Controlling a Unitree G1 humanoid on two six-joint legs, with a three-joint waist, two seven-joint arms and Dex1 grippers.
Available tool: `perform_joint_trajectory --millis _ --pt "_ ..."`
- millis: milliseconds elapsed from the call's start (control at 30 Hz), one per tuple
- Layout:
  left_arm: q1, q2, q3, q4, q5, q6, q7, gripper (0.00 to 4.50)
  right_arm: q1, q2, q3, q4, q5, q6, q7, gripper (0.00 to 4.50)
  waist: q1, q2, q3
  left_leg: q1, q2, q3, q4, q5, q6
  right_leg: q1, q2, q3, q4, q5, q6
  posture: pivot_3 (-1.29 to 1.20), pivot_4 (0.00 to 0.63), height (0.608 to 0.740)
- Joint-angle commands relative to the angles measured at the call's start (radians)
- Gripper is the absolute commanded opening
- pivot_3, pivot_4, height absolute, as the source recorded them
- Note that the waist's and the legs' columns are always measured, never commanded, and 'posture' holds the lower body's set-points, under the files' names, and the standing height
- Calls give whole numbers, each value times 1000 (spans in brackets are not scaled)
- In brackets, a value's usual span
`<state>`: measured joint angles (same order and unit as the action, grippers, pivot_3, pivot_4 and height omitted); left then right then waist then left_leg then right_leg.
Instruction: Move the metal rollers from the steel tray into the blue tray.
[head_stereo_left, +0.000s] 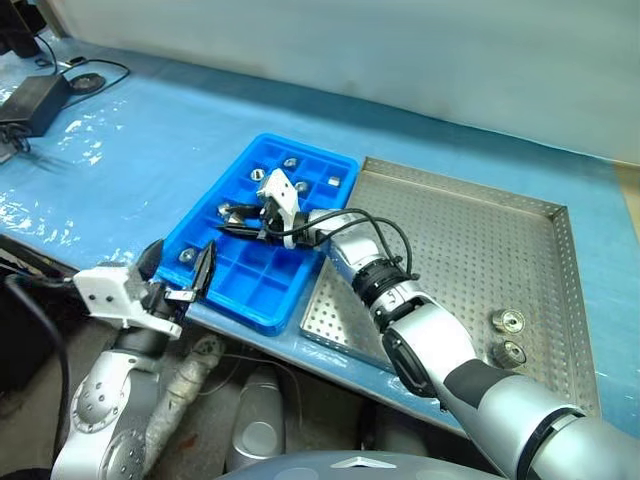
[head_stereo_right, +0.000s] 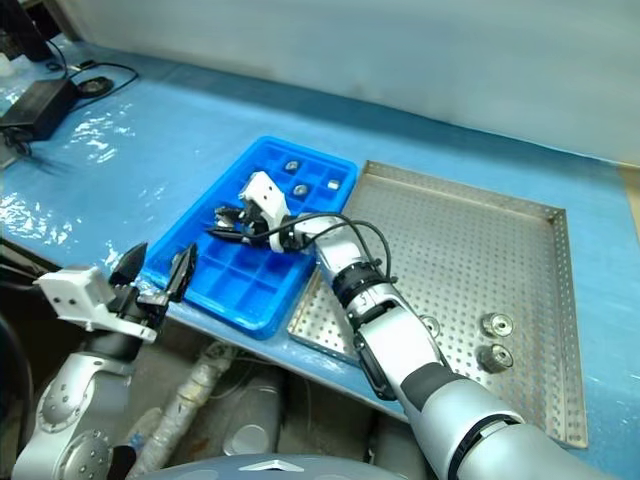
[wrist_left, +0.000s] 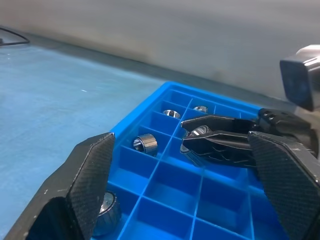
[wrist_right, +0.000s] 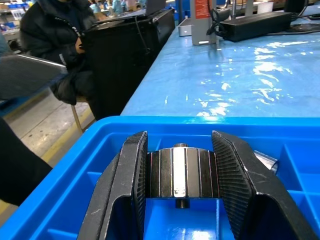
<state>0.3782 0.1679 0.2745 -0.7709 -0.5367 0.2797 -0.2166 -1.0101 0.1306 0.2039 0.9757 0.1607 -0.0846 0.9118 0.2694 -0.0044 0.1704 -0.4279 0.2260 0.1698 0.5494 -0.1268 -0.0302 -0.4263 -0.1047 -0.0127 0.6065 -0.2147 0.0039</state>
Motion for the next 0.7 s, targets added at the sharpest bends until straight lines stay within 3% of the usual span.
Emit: perform_joint_trajectory --millis 33,367,467,633,700 --pt "22 33 43 -45 -46 -17 -28 4500 -54 135 -11 3 7 -34 -5 1604 5 0 0 0 0 0 -1 0 0 0 0 0 0 0 0 590 150 740" --pt "12 55 -18 -31 -17 -14 -29 4500 -44 134 18 10 -13 -33 24 1604 36 0 0 0 1 0 -2 1 -2 -3 4 4 0 0 0 591 150 740" --pt "10 53 -29 -26 -9 -16 -26 4500 -32 127 35 2 -18 -26 64 2646 40 0 0 0 4 0 -2 2 -4 -4 8 5 1 0 0 593 150 740" --pt "-10 50 -58 -11 2 -16 -30 4500 -41 112 36 25 -49 -62 2 4314 48 1 0 0 13 0 -3 5 -10 -5 17 4 2 -2 -5 575 150 740" --pt "-40 55 -76 4 4 -10 -35 4500 -45 101 26 28 -51 -77 -17 4314 48 1 0 1 13 0 -4 6 -11 -6 17 4 4 -2 -5 527 150 740"
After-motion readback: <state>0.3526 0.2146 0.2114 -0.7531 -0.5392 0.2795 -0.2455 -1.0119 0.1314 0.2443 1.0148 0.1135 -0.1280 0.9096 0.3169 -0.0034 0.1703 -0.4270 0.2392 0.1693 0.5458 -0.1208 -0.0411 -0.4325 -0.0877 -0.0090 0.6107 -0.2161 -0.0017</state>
